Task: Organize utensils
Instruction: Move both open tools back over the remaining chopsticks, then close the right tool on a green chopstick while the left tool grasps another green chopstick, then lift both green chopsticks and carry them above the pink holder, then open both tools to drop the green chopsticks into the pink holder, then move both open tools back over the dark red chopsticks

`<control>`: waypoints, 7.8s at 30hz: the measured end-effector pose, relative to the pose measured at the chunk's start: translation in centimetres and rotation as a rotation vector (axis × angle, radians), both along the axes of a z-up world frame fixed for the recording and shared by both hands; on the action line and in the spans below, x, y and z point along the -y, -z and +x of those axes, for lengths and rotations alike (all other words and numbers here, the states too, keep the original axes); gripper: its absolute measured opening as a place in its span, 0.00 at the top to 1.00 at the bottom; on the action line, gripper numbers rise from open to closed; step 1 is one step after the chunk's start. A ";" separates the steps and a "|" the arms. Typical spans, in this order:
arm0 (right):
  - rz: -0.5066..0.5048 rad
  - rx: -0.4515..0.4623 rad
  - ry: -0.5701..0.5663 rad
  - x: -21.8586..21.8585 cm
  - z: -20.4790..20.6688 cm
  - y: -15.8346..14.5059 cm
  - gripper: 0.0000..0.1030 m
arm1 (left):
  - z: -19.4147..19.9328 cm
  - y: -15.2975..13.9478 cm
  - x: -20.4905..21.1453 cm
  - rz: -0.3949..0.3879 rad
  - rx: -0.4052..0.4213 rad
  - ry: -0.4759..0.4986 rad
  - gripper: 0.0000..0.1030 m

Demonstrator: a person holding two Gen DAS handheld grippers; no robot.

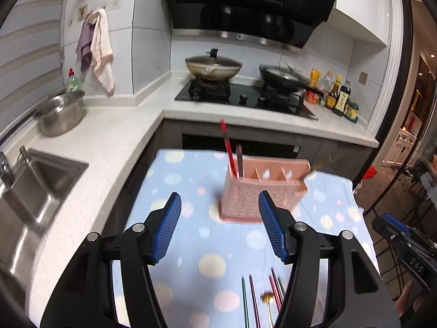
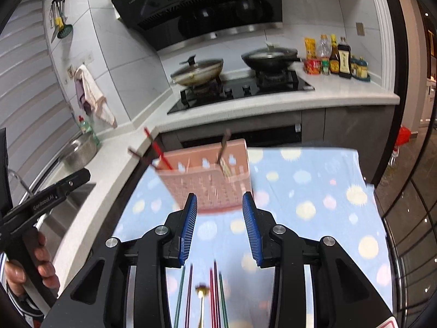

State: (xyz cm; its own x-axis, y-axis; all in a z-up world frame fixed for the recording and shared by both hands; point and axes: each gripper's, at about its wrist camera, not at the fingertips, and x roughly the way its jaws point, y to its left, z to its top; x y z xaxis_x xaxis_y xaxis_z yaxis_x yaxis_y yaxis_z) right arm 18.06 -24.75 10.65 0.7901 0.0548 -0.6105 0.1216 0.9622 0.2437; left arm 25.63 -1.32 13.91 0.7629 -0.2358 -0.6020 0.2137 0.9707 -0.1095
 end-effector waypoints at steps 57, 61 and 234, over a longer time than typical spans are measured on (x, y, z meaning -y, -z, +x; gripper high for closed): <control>-0.037 -0.346 -0.098 -5.2 -13.8 19.4 0.87 | -17.5 21.5 1.8 0.163 -0.338 0.128 0.62; -0.037 -0.346 -0.098 -5.2 -13.8 19.4 0.88 | -17.4 21.4 1.5 0.146 -0.338 0.125 0.71; -0.015 -0.270 -0.098 -5.3 -10.8 15.2 0.75 | -12.5 15.6 1.6 0.043 -0.301 0.085 0.49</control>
State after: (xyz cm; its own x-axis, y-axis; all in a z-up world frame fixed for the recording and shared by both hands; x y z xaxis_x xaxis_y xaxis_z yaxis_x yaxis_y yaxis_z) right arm 7.22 -19.46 -4.58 0.5903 0.1124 -0.7993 0.0867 0.9757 0.2013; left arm 13.15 -2.90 -1.68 0.5275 -0.2609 -0.8085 0.2585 0.9558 -0.1397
